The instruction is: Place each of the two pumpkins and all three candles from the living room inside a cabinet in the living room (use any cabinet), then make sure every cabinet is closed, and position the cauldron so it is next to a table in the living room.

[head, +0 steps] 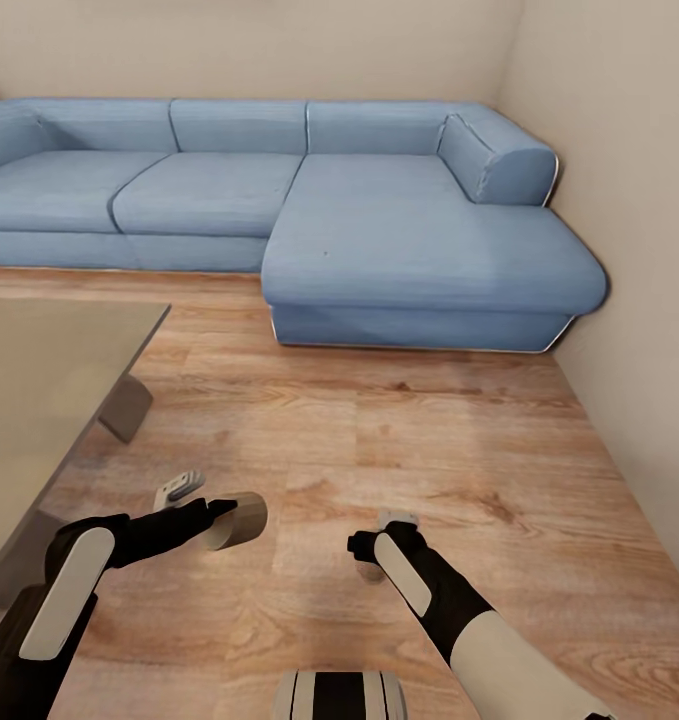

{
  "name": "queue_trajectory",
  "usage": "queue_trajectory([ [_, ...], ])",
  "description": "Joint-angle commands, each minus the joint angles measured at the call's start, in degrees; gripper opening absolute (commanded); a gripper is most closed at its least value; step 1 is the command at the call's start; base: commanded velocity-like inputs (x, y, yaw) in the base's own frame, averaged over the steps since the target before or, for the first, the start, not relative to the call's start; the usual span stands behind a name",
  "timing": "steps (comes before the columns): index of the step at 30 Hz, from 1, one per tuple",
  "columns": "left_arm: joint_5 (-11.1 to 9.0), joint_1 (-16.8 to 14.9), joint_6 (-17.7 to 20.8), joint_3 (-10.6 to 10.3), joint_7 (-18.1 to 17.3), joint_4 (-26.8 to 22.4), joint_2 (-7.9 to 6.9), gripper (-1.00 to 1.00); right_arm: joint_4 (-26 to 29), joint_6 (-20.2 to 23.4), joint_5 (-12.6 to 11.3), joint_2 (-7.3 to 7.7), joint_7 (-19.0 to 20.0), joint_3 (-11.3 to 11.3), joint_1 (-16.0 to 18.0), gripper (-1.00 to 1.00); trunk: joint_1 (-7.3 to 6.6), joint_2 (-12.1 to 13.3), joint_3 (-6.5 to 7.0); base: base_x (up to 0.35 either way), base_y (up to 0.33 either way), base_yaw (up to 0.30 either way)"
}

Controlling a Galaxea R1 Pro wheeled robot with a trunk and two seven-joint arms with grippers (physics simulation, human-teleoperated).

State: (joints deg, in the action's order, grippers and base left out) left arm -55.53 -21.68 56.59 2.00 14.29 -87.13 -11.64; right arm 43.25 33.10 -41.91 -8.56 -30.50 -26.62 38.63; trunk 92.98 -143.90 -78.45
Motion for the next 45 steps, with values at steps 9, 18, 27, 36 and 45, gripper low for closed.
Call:
queue_trajectory([
  [9,-0.6,0.0,0.2,0.1,0.6,0.0,-0.12,-1.0,0.1,0.0,-0.5,0.03,-0.5,-0.2,0.0,1.0,0.01,0.0,-0.04,0.104,0.0,0.0],
  [18,-0.6,0.0,0.2,0.1,0.6,0.0,-0.06,-1.0,0.1,0.0,-0.5,0.03,-0.5,-0.2,0.0,1.0,0.01,0.0,-0.04,0.082,0.0,0.0],
  [27,-0.6,0.0,0.2,0.1,0.6,0.0,0.03,-1.0,0.1,0.0,-0.5,0.03,0.0,-0.2,0.0,1.0,0.03,0.0,-0.26,0.004,0.0,0.0],
  [36,-0.6,0.0,0.2,0.1,0.6,-0.1,0.04,-1.0,0.1,-1.4,-0.5,0.03,0.0,-0.5,0.0,1.0,0.27,-0.2,-2.26,0.0,0.0,0.0],
  [45,-0.6,0.0,0.2,0.1,0.6,-0.1,0.04,-1.0,0.0,-2.8,-0.5,0.03,0.0,-0.5,0.0,1.0,0.34,-0.2,-2.92,0.0,0.0,0.0],
])
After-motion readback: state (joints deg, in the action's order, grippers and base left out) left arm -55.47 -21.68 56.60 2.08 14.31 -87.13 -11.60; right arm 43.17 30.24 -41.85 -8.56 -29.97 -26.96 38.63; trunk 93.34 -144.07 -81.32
